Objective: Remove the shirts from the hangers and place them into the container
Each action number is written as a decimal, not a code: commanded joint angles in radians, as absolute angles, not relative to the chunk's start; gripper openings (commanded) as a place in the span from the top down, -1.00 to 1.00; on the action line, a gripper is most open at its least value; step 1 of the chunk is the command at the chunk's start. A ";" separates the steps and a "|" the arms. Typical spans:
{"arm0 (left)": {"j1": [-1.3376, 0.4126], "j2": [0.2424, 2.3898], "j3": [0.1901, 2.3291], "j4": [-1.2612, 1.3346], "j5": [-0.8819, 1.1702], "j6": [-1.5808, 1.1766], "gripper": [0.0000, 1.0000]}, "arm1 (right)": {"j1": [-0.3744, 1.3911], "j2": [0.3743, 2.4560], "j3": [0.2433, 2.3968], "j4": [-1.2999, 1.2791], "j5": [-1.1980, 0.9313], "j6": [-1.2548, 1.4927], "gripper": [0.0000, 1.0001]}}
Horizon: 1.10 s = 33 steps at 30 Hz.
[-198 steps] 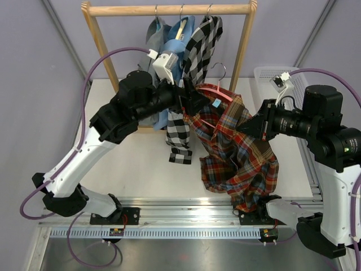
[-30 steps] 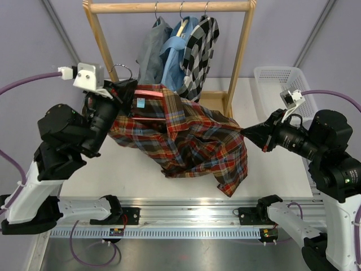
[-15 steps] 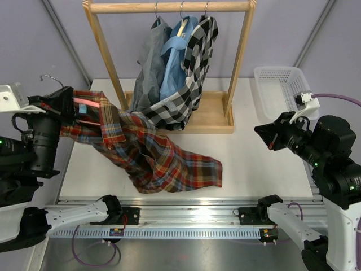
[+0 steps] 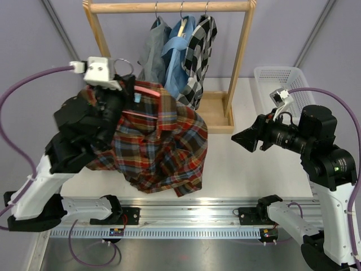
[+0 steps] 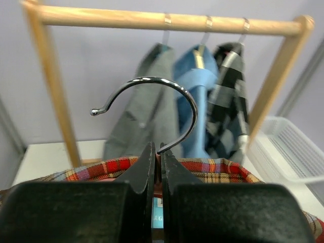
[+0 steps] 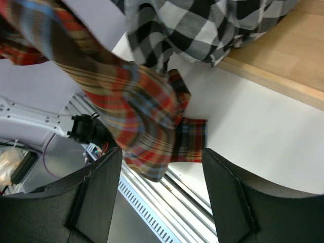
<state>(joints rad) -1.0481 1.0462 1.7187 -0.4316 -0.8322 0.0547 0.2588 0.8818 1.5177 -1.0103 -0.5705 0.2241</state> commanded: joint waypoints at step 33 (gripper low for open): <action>-1.049 1.364 2.101 -0.336 -0.635 -0.055 1.00 | 0.256 0.844 1.437 -0.865 -0.792 0.224 0.81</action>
<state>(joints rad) -1.0485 1.4086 2.0365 -0.4469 -0.6098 -0.0772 0.2588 0.8474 1.4349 -0.8871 -0.8040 0.2249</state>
